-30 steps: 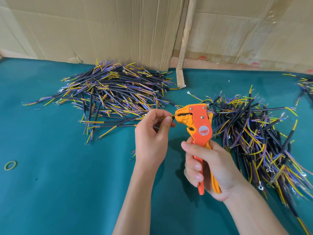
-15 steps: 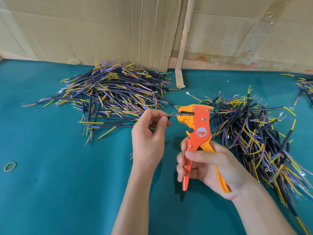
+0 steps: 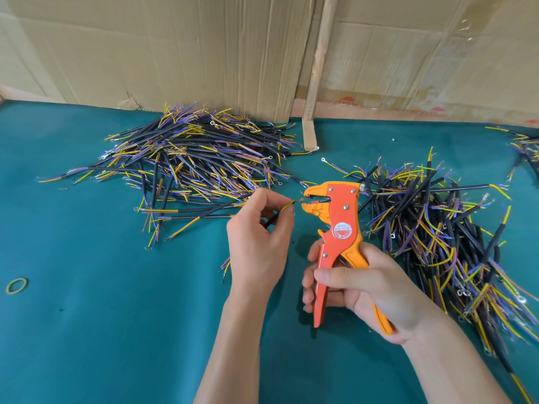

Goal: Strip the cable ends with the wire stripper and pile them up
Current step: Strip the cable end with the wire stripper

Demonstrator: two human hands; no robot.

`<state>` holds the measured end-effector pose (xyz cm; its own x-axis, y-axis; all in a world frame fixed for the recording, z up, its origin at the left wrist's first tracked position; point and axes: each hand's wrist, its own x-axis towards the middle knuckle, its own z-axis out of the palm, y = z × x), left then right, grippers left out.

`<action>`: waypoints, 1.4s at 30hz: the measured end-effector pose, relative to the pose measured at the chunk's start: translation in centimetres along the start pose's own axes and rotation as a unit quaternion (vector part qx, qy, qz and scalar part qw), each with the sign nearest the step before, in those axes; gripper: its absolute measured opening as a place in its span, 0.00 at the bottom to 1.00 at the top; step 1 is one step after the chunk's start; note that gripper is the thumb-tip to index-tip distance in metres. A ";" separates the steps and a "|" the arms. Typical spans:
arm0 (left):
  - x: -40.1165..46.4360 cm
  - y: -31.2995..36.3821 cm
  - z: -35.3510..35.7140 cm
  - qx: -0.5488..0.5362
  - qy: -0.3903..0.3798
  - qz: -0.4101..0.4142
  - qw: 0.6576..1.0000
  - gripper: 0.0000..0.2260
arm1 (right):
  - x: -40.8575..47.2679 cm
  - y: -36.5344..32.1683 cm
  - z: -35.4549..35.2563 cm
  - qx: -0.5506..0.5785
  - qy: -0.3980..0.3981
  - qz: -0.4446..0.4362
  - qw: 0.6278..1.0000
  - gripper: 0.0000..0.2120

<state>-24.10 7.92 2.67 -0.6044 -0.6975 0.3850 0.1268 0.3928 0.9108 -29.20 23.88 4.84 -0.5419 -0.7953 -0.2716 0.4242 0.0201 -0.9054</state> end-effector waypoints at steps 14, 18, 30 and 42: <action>-0.1 0.5 0.0 0.002 -0.010 -0.001 1.000 0.06 | 0.1 0.0 0.2 -0.002 -0.023 -0.005 1.000 0.05; -0.1 0.6 0.0 0.004 -0.008 -0.001 1.000 0.06 | 0.3 0.3 0.2 -0.007 -0.020 0.000 1.000 0.09; 0.0 0.5 -0.1 -0.008 -0.001 0.005 1.000 0.06 | 0.6 0.6 0.9 0.042 0.032 -0.003 0.999 0.14; 0.6 2.4 0.2 -0.015 -0.043 -0.045 0.998 0.19 | 1.1 0.6 -0.4 0.222 0.077 -0.009 0.972 0.21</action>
<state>-24.34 8.59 5.03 -0.6793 -0.6748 0.2885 0.0911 0.3125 0.9455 -29.85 23.23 3.87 -0.6399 -0.6922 -0.3338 0.6662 -0.2832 -0.6899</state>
